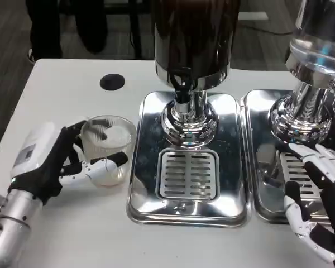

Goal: Grasp the cup under the faucet to collect the drink, then remove the cup.

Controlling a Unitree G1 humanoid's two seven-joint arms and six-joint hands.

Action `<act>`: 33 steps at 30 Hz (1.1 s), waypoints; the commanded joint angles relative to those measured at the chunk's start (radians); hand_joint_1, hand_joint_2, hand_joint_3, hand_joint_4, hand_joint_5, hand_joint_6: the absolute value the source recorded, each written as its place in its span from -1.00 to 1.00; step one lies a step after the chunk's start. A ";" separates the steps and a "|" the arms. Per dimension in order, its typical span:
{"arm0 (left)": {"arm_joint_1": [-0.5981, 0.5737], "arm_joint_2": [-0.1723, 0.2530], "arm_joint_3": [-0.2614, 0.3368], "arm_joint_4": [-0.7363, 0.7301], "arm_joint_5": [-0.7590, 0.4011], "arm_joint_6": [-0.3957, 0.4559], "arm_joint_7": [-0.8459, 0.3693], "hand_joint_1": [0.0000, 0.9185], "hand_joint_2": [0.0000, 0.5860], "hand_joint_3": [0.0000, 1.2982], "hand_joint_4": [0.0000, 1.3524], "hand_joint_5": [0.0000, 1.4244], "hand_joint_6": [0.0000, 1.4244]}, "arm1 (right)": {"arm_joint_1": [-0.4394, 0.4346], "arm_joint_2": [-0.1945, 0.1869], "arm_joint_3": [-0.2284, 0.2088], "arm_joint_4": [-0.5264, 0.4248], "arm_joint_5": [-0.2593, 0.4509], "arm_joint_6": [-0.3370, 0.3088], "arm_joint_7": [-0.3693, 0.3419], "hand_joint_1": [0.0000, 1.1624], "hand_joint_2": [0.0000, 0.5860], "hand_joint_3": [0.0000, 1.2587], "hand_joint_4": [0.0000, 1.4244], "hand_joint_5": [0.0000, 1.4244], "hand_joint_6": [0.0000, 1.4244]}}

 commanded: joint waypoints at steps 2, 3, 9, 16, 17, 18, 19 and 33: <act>0.002 0.012 0.026 -0.022 -0.031 -0.032 -0.013 -0.59 -0.33 -0.38 -0.29 0.01 0.37 | -0.005 0.008 -0.001 0.000 0.008 -0.010 0.001 -0.22 0.95 -0.60 -0.69 -0.80 -0.57; 0.001 0.012 0.028 -0.022 -0.031 -0.032 -0.015 -0.59 -0.33 -0.38 -0.29 0.01 0.36 | -0.006 0.009 0.000 -0.001 0.008 -0.010 0.001 -0.22 0.95 -0.60 -0.69 -0.80 -0.57; -0.007 -0.025 0.038 -0.080 -0.056 -0.060 -0.078 -0.58 -0.31 -0.38 -0.29 0.01 0.36 | -0.003 0.019 -0.003 -0.006 0.008 -0.007 -0.004 -0.22 0.95 -0.60 -0.69 -0.80 -0.57; -0.034 -0.063 0.033 -0.096 -0.054 -0.046 -0.119 -0.58 -0.31 -0.37 -0.29 0.01 0.36 | 0.008 0.032 -0.009 -0.019 0.003 -0.003 -0.005 -0.21 0.95 -0.60 -0.69 -0.79 -0.57; -0.037 -0.067 0.033 -0.096 -0.054 -0.044 -0.123 -0.58 -0.30 -0.37 -0.28 0.01 0.36 | 0.010 0.034 -0.010 -0.020 0.003 -0.002 -0.005 -0.21 0.95 -0.60 -0.69 -0.79 -0.57; -0.040 -0.070 0.031 -0.095 -0.051 -0.042 -0.126 -0.58 -0.30 -0.37 -0.28 0.01 0.36 | 0.011 0.037 -0.010 -0.022 0.003 -0.002 -0.005 -0.21 0.95 -0.60 -0.69 -0.79 -0.57; -0.042 -0.074 0.026 -0.095 -0.044 -0.040 -0.125 -0.58 -0.30 -0.37 -0.28 0.01 0.36 | 0.014 0.039 -0.011 -0.022 0.002 -0.003 -0.006 -0.21 0.95 -0.60 -0.69 -0.79 -0.57; -0.077 -0.114 -0.027 -0.081 0.015 -0.007 -0.109 -0.57 -0.30 -0.36 -0.28 0.01 0.34 | 0.004 0.048 -0.011 -0.018 0.005 -0.004 -0.004 -0.21 0.95 -0.60 -0.69 -0.78 -0.57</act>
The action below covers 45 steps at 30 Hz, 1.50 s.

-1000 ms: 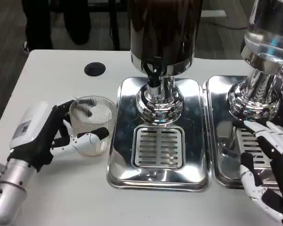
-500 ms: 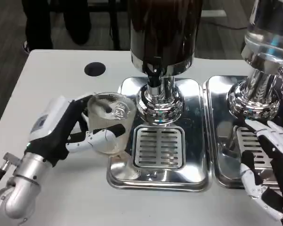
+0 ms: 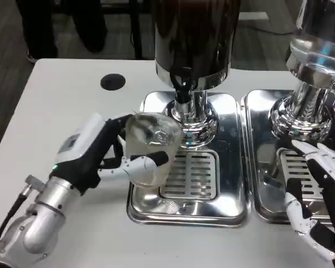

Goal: Grasp the cup under the faucet to collect the drink, then remove the cup.

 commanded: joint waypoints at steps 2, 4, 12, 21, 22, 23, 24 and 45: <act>-0.047 -0.022 -0.021 0.007 0.020 0.018 0.015 -0.57 -0.30 -0.35 -0.28 0.01 0.33 | 0.001 0.009 -0.004 -0.014 0.002 0.001 -0.002 -0.21 0.95 -0.60 -0.69 -0.78 -0.57; -0.058 -0.033 -0.033 0.017 0.028 0.027 0.016 -0.57 -0.30 -0.35 -0.28 0.01 0.33 | 0.012 0.013 -0.005 -0.023 -0.001 0.004 -0.004 -0.21 0.95 -0.60 -0.69 -0.78 -0.57; -0.118 -0.096 -0.087 0.085 0.078 0.078 0.052 -0.57 -0.30 -0.35 -0.28 0.00 0.33 | 0.061 0.038 -0.014 -0.065 -0.023 0.011 -0.012 -0.21 0.95 -0.60 -0.69 -0.78 -0.57; -0.145 -0.123 -0.122 0.121 0.097 0.108 0.077 -0.57 -0.29 -0.42 -0.36 -0.10 0.14 | 0.076 0.055 -0.016 -0.081 -0.025 0.021 -0.007 -0.21 0.95 -0.60 -0.69 -0.78 -0.57; -0.146 -0.123 -0.128 0.121 0.097 0.107 0.075 -0.57 -0.29 -0.45 -0.41 -0.16 0.03 | 0.076 0.056 -0.017 -0.081 -0.024 0.021 -0.007 -0.21 0.95 -0.59 -0.69 -0.78 -0.57; -0.145 -0.120 -0.134 0.121 0.097 0.106 0.069 -0.58 -0.32 -0.47 -0.43 -0.20 -0.05 | 0.076 0.057 -0.017 -0.081 -0.023 0.022 -0.007 -0.21 0.95 -0.59 -0.69 -0.77 -0.57; -0.144 -0.117 -0.138 0.120 0.096 0.103 0.061 -0.59 -0.33 -0.49 -0.46 -0.24 -0.11 | 0.077 0.059 -0.017 -0.081 -0.023 0.022 -0.007 -0.21 0.95 -0.59 -0.69 -0.77 -0.57; -0.066 -0.007 -0.098 0.050 0.015 0.013 -0.076 -0.83 -0.59 -0.62 -0.65 -0.54 -0.50 | 0.021 0.049 -0.016 -0.049 0.003 0.014 0.027 -0.19 0.92 -0.59 -0.69 -0.76 -0.57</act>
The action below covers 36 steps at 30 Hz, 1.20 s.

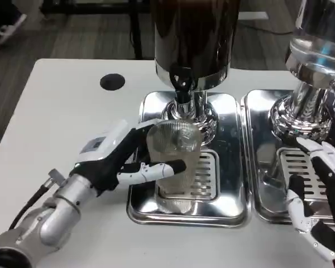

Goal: Grasp the cup under the faucet to collect the drink, then remove the cup.

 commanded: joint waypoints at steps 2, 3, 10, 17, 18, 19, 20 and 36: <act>0.012 0.020 0.007 -0.028 -0.019 -0.028 -0.055 -0.84 -0.62 -0.62 -0.67 -0.56 -0.54 | -0.016 -0.017 -0.006 0.014 0.018 -0.006 0.014 -0.18 0.92 -0.59 -0.69 -0.75 -0.57; 0.011 0.020 0.006 -0.027 -0.019 -0.024 -0.064 -0.86 -0.63 -0.64 -0.67 -0.57 -0.56 | -0.018 -0.018 -0.006 0.016 0.021 -0.006 0.014 -0.18 0.92 -0.59 -0.69 -0.75 -0.57; -0.004 0.012 -0.016 -0.045 0.012 -0.004 -0.081 -0.90 -0.65 -0.72 -0.78 -0.72 -0.67 | -0.020 -0.026 -0.009 0.015 0.033 -0.007 0.014 -0.18 0.92 -0.59 -0.68 -0.75 -0.57; -0.006 0.025 -0.049 -0.104 0.081 0.007 -0.023 -0.98 -0.73 -0.78 -0.94 -0.88 -0.82 | 0.004 -0.025 -0.018 -0.004 0.036 -0.003 0.017 -0.16 0.89 -0.59 -0.67 -0.71 -0.55; -0.006 0.028 -0.052 -0.109 0.086 0.007 -0.016 -0.99 -0.73 -0.79 -0.96 -0.89 -0.85 | 0.007 -0.025 -0.019 -0.005 0.036 -0.002 0.018 -0.16 0.89 -0.59 -0.67 -0.71 -0.55; -0.005 0.030 -0.054 -0.115 0.093 0.007 -0.007 -0.99 -0.73 -0.79 -0.97 -0.89 -0.86 | 0.009 -0.024 -0.019 -0.006 0.038 -0.001 0.019 -0.15 0.88 -0.59 -0.67 -0.70 -0.54; -0.005 0.033 -0.056 -0.120 0.100 0.008 0.001 -1.00 -0.75 -0.80 -0.98 -0.90 -0.86 | 0.010 -0.024 -0.020 -0.008 0.038 -0.001 0.020 -0.15 0.88 -0.59 -0.67 -0.70 -0.54; 0.015 0.086 -0.050 -0.216 0.145 0.063 0.112 -1.00 -0.75 -0.80 -1.00 -0.95 -0.91 | -0.002 -0.020 -0.019 0.016 0.047 -0.011 0.025 -0.12 0.88 -0.58 -0.67 -0.67 -0.50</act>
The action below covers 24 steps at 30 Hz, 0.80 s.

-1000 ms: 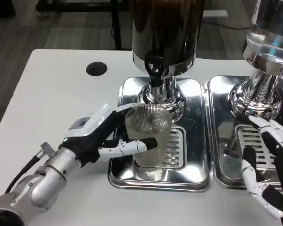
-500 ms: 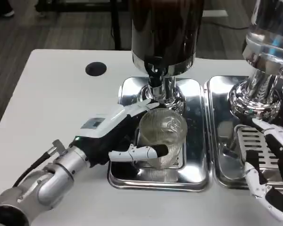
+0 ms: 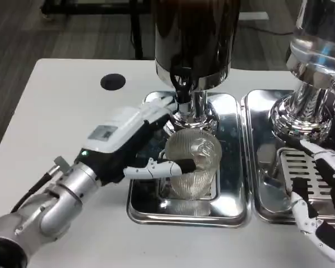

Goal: Grasp the cup under the faucet to collect the drink, then remove the cup.

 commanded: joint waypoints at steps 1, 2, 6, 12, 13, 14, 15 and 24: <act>0.014 0.023 0.001 -0.022 0.013 0.017 0.021 -1.00 -0.75 -0.80 -1.00 -0.95 -0.91 | -0.004 0.002 0.001 0.002 0.009 -0.011 -0.004 -0.12 0.88 -0.58 -0.67 -0.67 -0.50; 0.018 0.027 0.003 -0.025 0.009 0.021 0.019 -1.00 -0.76 -0.80 -1.00 -0.96 -0.93 | -0.005 0.002 0.001 0.003 0.009 -0.012 -0.005 -0.12 0.88 -0.58 -0.67 -0.67 -0.50; 0.041 0.037 0.010 -0.041 -0.003 0.027 0.009 -1.00 -0.76 -0.80 -1.00 -0.96 -0.93 | -0.006 0.004 0.005 0.006 0.008 -0.013 -0.007 -0.13 0.86 -0.57 -0.67 -0.67 -0.50; 0.086 0.053 0.032 -0.091 -0.033 0.002 -0.002 -1.00 -0.76 -0.81 -1.00 -0.96 -0.94 | -0.006 0.007 0.005 0.007 0.012 -0.012 -0.006 -0.13 0.86 -0.57 -0.67 -0.67 -0.50; 0.092 0.056 0.036 -0.099 -0.040 -0.003 -0.007 -1.00 -0.76 -0.81 -1.00 -0.96 -0.94 | -0.006 0.007 0.005 0.007 0.013 -0.012 -0.006 -0.13 0.86 -0.57 -0.67 -0.67 -0.50; 0.103 0.063 0.045 -0.112 -0.054 -0.014 -0.015 -1.00 -0.76 -0.81 -1.00 -0.96 -0.94 | -0.004 0.009 0.006 0.007 0.012 -0.012 -0.007 -0.13 0.86 -0.57 -0.67 -0.67 -0.50; 0.113 0.070 0.056 -0.127 -0.070 -0.025 -0.024 -1.00 -0.76 -0.81 -1.00 -0.96 -0.94 | -0.003 0.010 0.007 0.006 0.012 -0.012 -0.007 -0.13 0.86 -0.57 -0.67 -0.67 -0.50; 0.166 0.123 0.160 -0.251 -0.250 -0.107 -0.176 -0.99 -0.71 -0.81 -0.94 -0.88 -0.83 | 0.000 0.015 0.008 0.007 0.015 -0.013 -0.008 -0.13 0.85 -0.57 -0.67 -0.67 -0.50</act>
